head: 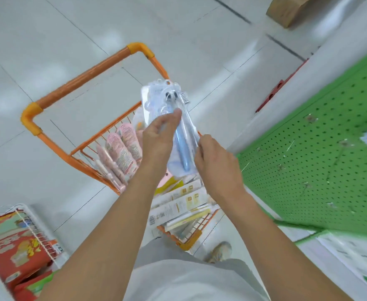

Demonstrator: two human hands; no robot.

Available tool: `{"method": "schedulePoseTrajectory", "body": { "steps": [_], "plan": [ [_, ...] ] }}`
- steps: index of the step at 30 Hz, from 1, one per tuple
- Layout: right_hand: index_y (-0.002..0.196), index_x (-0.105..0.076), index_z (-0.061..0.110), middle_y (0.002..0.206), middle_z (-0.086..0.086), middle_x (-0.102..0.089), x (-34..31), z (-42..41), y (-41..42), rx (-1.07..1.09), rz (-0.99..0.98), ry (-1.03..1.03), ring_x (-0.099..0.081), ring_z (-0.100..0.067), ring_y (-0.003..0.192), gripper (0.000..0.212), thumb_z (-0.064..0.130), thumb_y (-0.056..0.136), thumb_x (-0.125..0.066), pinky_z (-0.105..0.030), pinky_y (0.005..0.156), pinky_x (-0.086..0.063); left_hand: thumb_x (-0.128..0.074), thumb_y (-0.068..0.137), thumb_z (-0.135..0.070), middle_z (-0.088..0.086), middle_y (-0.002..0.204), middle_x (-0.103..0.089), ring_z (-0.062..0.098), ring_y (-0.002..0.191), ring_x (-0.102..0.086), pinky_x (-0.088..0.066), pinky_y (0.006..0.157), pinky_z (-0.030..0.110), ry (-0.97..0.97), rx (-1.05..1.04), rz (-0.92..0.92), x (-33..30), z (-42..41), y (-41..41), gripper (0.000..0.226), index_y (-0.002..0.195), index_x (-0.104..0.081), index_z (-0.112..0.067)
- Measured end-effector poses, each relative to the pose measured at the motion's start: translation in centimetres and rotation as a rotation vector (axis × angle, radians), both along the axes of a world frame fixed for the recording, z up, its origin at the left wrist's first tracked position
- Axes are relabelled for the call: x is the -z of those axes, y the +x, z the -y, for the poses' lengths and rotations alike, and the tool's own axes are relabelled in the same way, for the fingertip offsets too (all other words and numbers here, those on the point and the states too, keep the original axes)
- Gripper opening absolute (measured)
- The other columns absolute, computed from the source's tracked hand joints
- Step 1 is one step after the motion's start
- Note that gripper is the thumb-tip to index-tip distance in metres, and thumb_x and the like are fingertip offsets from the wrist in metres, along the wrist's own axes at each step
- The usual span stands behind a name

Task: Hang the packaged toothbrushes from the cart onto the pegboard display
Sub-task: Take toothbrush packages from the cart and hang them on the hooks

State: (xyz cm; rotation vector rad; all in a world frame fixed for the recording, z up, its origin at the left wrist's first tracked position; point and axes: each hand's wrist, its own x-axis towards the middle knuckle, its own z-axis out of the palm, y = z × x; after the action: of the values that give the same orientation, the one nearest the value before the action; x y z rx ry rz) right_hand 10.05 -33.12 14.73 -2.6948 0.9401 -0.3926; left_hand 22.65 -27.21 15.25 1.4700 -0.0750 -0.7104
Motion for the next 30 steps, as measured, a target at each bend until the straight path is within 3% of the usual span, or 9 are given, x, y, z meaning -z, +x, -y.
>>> {"method": "schedulePoseTrajectory", "body": {
  "steps": [3, 7, 9, 11, 14, 18, 23, 26, 30],
  "plan": [
    [0.087, -0.049, 0.014, 0.082, -0.006, -0.054, -1.0, 1.8, -4.3, -0.002, 0.091, -0.038, -0.04, -0.03, 0.062, 0.015, 0.019, 0.099, -0.057, -0.033, 0.051, -0.029, -0.079, 0.085, -0.028, -0.019, 0.081, -0.07, -0.01, 0.08, -0.061, -0.043, 0.076, 0.006, 0.001, 0.062, 0.153, -1.1, 2.3, -3.4, 0.009, 0.089, -0.074, -0.021],
    [0.094, -0.057, 0.01, 0.1, -0.005, -0.057, -2.0, 4.8, -10.9, -0.064, 0.2, 0.039, -0.054, -0.027, 0.086, 0.006, 0.012, 0.094, -0.062, -0.041, 0.069, -0.047, -0.073, 0.09, -0.02, -0.017, 0.077, -0.066, -0.008, 0.071, -0.058, -0.044, 0.071, 0.008, 0.011, 0.137, 0.24, -2.8, 5.2, -8.7, 0.003, 0.091, -0.072, -0.017],
    [0.106, -0.06, 0.014, 0.114, 0.0, -0.055, -2.6, 6.1, -14.1, -0.039, 0.342, 0.225, -0.057, -0.014, 0.099, 0.017, 0.015, 0.091, -0.067, -0.032, 0.083, -0.049, -0.07, 0.091, -0.015, -0.011, 0.076, -0.064, -0.005, 0.067, -0.055, -0.044, 0.068, 0.009, 0.017, 0.193, 0.291, -3.6, 6.1, -11.7, 0.003, 0.09, -0.071, -0.013],
    [0.115, -0.057, 0.026, 0.12, 0.008, -0.055, -3.6, 6.9, -16.9, 0.127, 0.516, 0.508, -0.06, -0.005, 0.097, 0.031, 0.025, 0.089, -0.072, -0.023, 0.081, -0.05, -0.071, 0.091, -0.014, -0.012, 0.074, -0.063, -0.006, 0.065, -0.055, -0.044, 0.068, 0.008, 0.024, 0.277, 0.324, -4.1, 6.5, -14.4, 0.008, 0.084, -0.07, -0.017],
    [0.118, -0.059, 0.031, 0.108, 0.007, -0.064, -4.8, 8.3, -19.9, 0.301, 0.619, 0.677, -0.063, -0.016, 0.081, 0.037, 0.032, 0.086, -0.077, -0.03, 0.071, -0.055, -0.075, 0.089, -0.016, -0.02, 0.075, -0.068, -0.007, 0.076, -0.062, -0.044, 0.078, 0.01, 0.035, 0.445, 0.422, -4.5, 7.0, -17.8, 0.013, 0.079, -0.07, -0.025],
    [0.1, -0.071, 0.021, 0.088, 0.005, -0.074, -6.5, 10.0, -23.8, 0.257, 0.71, 0.782, -0.065, -0.017, 0.073, 0.011, 0.017, 0.09, -0.074, -0.034, 0.072, -0.054, -0.081, 0.083, -0.018, -0.02, 0.083, -0.072, -0.002, 0.084, -0.066, -0.048, 0.082, 0.015, -0.018, 0.488, 0.489, -5.7, 8.2, -21.9, 0.012, 0.083, -0.072, -0.026],
    [0.099, -0.069, 0.008, 0.091, -0.005, -0.075, -8.6, 11.2, -27.2, 0.299, 0.913, 0.83, -0.065, -0.012, 0.08, 0.006, 0.007, 0.097, -0.064, -0.027, 0.076, -0.053, -0.084, 0.077, -0.007, 0.005, 0.101, -0.074, 0.023, 0.088, -0.074, -0.061, 0.078, 0.041, -0.138, 0.487, 0.365, -7.9, 10.2, -23.5, 0.044, 0.102, -0.053, -0.028],
    [0.103, -0.068, 0.006, 0.1, -0.016, -0.074, -10.0, 12.0, -27.6, 0.325, 1.012, 0.771, -0.067, -0.017, 0.088, 0.009, 0.005, 0.098, -0.061, -0.033, 0.084, -0.054, -0.083, 0.077, -0.003, 0.009, 0.091, -0.076, 0.026, 0.079, -0.075, -0.061, 0.071, 0.036, -0.179, 0.554, 0.36, -9.2, 11.5, -23.6, 0.06, 0.109, -0.038, -0.027],
    [0.101, -0.068, 0.009, 0.099, -0.021, -0.07, -11.1, 12.4, -27.1, 0.348, 1.084, 0.676, -0.063, -0.019, 0.086, 0.008, 0.006, 0.099, -0.061, -0.039, 0.081, -0.053, -0.085, 0.074, -0.001, 0.003, 0.093, -0.077, 0.021, 0.084, -0.076, -0.059, 0.07, 0.028, -0.186, 0.579, 0.319, -10.0, 13.1, -23.4, 0.07, 0.118, -0.036, -0.028]
  ]
}}
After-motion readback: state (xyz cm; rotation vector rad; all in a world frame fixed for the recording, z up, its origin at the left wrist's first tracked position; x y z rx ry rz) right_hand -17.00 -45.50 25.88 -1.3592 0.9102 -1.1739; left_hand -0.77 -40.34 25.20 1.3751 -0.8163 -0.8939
